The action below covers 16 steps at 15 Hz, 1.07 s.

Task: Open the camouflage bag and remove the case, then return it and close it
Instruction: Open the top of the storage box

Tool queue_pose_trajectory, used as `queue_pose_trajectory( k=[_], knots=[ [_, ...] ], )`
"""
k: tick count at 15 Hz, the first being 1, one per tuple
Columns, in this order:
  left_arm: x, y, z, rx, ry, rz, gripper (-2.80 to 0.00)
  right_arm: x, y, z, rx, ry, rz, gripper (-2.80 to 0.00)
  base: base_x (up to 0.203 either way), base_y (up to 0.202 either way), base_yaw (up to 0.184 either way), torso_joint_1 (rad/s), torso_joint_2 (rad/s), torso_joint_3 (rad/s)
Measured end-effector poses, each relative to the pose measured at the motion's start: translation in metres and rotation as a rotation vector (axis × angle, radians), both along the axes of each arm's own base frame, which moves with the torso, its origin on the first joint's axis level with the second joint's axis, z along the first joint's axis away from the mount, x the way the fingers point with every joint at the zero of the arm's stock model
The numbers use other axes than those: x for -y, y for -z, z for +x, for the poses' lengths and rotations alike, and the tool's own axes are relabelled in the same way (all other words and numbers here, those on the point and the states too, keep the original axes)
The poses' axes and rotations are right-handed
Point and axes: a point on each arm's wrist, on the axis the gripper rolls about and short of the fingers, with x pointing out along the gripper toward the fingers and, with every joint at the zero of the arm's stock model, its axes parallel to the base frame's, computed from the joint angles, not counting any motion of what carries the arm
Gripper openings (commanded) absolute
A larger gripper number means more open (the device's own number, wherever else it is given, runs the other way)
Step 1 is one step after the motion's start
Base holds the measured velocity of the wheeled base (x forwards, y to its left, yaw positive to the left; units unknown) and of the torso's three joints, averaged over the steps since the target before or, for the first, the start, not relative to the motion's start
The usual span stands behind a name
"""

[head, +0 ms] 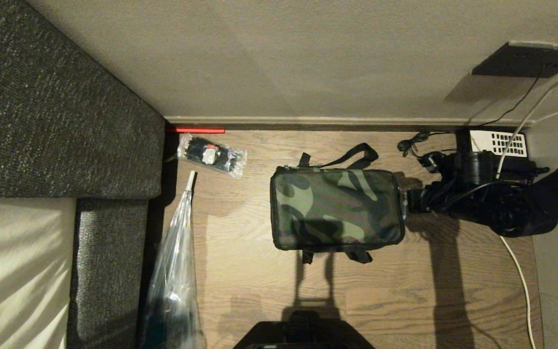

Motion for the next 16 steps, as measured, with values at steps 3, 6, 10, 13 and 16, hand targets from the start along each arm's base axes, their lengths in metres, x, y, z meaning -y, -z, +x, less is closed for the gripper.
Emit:
queue_pose_trajectory(
  k=[3, 6, 10, 13, 16],
  knots=[
    [0.000, 0.000, 0.000, 0.000, 0.000, 0.000, -2.80, 0.000, -0.005, 0.002, 0.032, -0.001, 0.006, -2.80, 0.000, 0.000, 0.000, 0.000, 0.00, 0.000],
    [0.000, 0.000, 0.000, 0.000, 0.001, 0.000, -2.80, -0.002, -0.009, 0.004, 0.056, -0.012, 0.013, -2.80, 0.000, 0.000, 0.000, 0.000, 0.00, 0.000],
    [0.000, 0.000, 0.000, 0.000, 0.001, 0.000, -2.80, -0.007, -0.015, 0.006, 0.113, -0.048, 0.028, -2.80, 0.000, 0.000, 0.000, 0.000, 0.00, 0.000],
    [0.000, 0.000, 0.000, 0.000, 0.000, 0.000, -2.80, -0.010, -0.014, 0.007, 0.112, -0.058, 0.027, -2.80, 0.000, 0.000, 0.000, 0.000, 0.00, 0.000],
    [0.000, 0.000, 0.000, 0.000, 0.000, 0.000, -2.80, -0.015, -0.017, 0.011, 0.127, -0.066, 0.035, -2.80, 0.000, 0.000, 0.000, 0.000, 0.00, 0.000]
  ],
)
